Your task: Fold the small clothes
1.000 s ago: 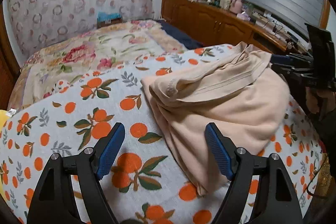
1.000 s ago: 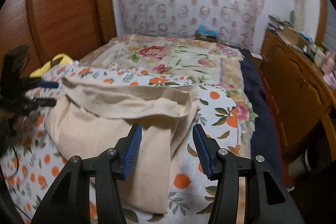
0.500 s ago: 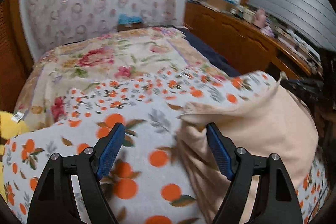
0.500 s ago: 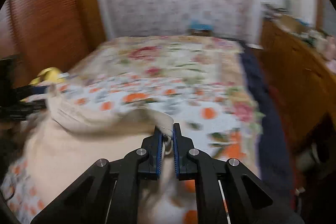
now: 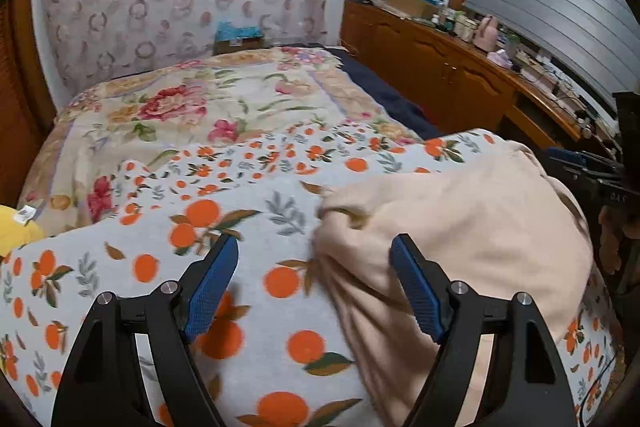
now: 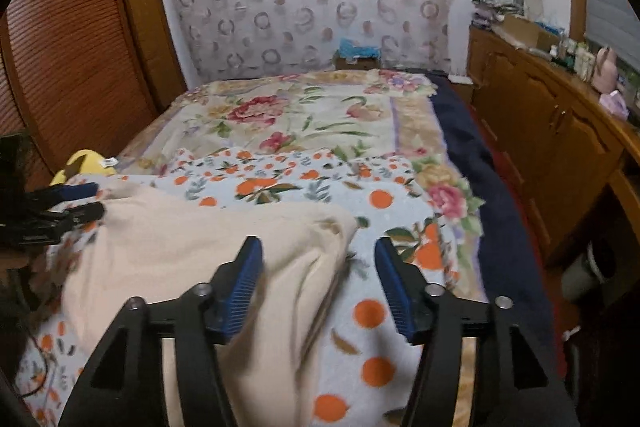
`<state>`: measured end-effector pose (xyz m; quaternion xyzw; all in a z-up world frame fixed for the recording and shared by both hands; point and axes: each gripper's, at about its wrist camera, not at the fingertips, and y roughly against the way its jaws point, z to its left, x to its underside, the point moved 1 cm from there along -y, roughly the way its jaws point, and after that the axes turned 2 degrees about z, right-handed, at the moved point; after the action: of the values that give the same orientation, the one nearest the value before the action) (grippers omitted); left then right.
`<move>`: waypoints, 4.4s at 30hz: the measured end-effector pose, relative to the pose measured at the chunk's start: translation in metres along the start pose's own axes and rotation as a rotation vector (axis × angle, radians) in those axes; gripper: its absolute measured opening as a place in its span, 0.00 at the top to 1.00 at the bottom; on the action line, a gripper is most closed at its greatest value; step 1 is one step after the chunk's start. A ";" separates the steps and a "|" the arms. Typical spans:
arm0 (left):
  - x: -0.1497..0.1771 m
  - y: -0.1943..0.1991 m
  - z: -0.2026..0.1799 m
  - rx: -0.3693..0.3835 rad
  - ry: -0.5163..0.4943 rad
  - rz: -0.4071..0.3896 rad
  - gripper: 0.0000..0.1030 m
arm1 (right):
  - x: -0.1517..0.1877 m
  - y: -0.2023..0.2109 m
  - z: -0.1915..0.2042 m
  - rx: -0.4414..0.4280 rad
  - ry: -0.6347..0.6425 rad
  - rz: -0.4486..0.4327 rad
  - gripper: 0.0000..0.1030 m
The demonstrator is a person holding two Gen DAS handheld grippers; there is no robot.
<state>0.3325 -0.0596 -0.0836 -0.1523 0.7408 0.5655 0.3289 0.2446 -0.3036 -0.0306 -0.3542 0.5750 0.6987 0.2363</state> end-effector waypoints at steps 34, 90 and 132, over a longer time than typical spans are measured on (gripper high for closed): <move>0.022 0.123 -0.013 0.196 0.002 -0.200 0.90 | -0.026 0.045 0.047 -0.133 0.174 -0.136 0.84; 0.178 0.234 0.171 -0.383 0.380 -0.312 0.00 | -0.135 -0.137 0.268 -0.365 0.496 0.003 0.46; 0.117 0.273 -0.040 -0.255 0.103 -0.392 0.00 | 0.043 0.174 0.175 -0.044 0.136 -0.306 0.27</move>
<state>0.0700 0.0055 0.0464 -0.3622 0.6356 0.5711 0.3724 0.0501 -0.1766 0.0623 -0.4892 0.5136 0.6412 0.2928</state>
